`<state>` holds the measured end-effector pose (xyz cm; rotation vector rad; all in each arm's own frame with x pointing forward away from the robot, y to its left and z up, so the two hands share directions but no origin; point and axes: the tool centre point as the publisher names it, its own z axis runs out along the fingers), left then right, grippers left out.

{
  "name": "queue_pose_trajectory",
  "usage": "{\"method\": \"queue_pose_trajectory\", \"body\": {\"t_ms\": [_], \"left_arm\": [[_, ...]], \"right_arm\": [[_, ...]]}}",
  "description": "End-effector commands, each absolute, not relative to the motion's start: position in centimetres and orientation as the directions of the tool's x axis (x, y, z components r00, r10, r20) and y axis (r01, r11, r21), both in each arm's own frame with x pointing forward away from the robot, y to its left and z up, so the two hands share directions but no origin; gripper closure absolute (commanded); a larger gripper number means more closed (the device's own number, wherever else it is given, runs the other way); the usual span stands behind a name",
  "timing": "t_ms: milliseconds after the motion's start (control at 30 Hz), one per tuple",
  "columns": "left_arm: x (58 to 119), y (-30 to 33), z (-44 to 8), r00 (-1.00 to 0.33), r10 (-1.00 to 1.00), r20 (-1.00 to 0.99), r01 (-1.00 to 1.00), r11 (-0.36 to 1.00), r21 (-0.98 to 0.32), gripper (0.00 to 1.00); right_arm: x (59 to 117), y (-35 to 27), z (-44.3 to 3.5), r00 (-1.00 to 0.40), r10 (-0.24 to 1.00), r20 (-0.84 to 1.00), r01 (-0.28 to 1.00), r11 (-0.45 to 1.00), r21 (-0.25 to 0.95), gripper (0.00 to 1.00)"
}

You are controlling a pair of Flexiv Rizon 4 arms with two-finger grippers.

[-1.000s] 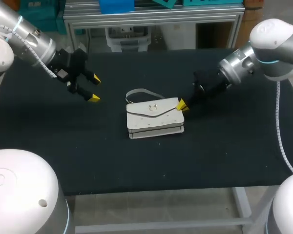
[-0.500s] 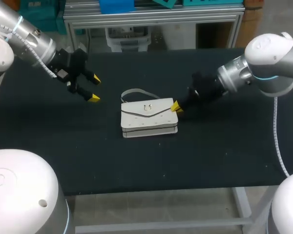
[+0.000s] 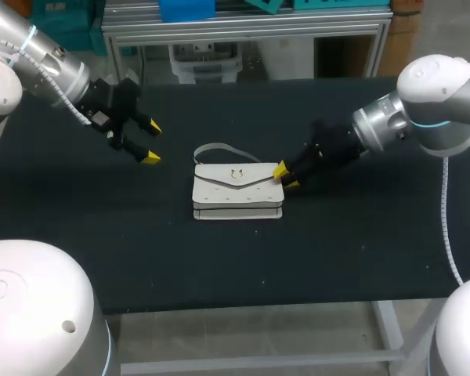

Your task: Pick up the bag, open it, inspect its contents, close it, and place it on the opposite side

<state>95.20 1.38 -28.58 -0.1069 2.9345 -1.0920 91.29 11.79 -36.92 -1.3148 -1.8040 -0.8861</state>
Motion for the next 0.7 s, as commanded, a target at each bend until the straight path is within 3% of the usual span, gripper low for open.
{"method": "queue_pose_trajectory", "body": {"t_ms": [33, 300, 700], "left_arm": [[95.2, 1.4, -28.7, -0.998, -0.068, 0.013, -0.06, 0.753, -0.656, 0.0], [95.2, 1.4, -28.7, -0.998, -0.068, 0.013, -0.06, 0.753, -0.656, 0.0], [95.2, 1.4, -28.7, -0.998, -0.068, 0.013, -0.06, 0.753, -0.656, 0.0]], "right_arm": [[91.1, 9.9, -35.1, -0.231, 0.474, 0.85, 0.959, 0.261, 0.115, 0.0], [90.0, 8.3, -32.5, -0.312, 0.491, 0.813, 0.917, 0.381, 0.121, 0.0], [88.8, 6.8, -30.1, -0.6, 0.53, 0.599, 0.761, 0.609, 0.223, 0.0]]}}
